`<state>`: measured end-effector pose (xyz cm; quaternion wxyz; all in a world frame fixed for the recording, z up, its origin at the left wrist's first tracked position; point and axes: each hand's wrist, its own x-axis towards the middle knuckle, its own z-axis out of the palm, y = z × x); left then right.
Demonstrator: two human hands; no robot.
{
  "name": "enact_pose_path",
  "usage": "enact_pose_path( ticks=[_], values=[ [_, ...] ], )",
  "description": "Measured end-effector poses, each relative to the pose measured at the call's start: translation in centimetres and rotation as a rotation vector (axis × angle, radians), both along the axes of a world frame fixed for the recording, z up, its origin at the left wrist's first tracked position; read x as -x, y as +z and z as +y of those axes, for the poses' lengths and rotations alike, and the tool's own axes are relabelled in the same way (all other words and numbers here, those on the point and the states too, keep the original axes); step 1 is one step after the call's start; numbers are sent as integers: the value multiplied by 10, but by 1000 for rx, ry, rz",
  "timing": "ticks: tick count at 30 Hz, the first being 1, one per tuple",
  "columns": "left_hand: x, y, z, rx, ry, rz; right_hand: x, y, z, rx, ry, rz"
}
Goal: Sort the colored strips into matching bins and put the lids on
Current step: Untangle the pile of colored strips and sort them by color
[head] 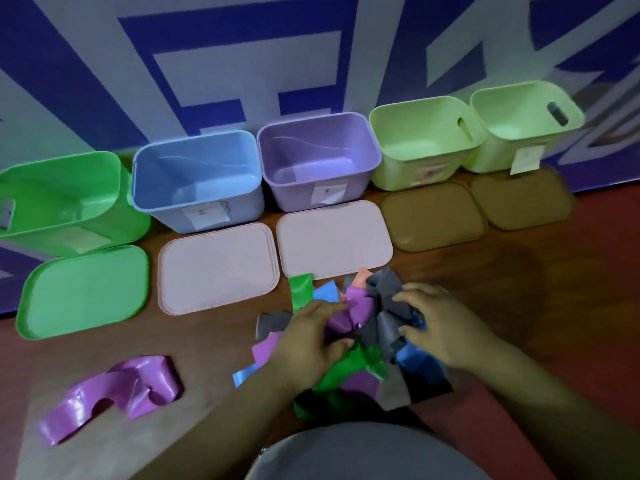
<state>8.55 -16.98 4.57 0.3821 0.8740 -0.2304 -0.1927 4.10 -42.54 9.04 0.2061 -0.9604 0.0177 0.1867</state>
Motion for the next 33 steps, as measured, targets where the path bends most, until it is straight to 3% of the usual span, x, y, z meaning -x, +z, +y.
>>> enact_pose_path(
  ticks=[8,21,25,30,33],
  values=[
    [3,0,-52,-191,5,18,2,-20,-18,-174,-64,-13],
    [14,-2,-78,-232,-13,-21,17,-35,-32,-470,-246,46],
    [15,7,-84,-84,92,10,14,-11,-39,-554,-325,-6],
    [9,34,-95,326,221,367,6,24,-40,-656,-385,-63],
    [0,52,-96,513,255,446,-1,48,-37,-705,-480,-121]
  ],
)
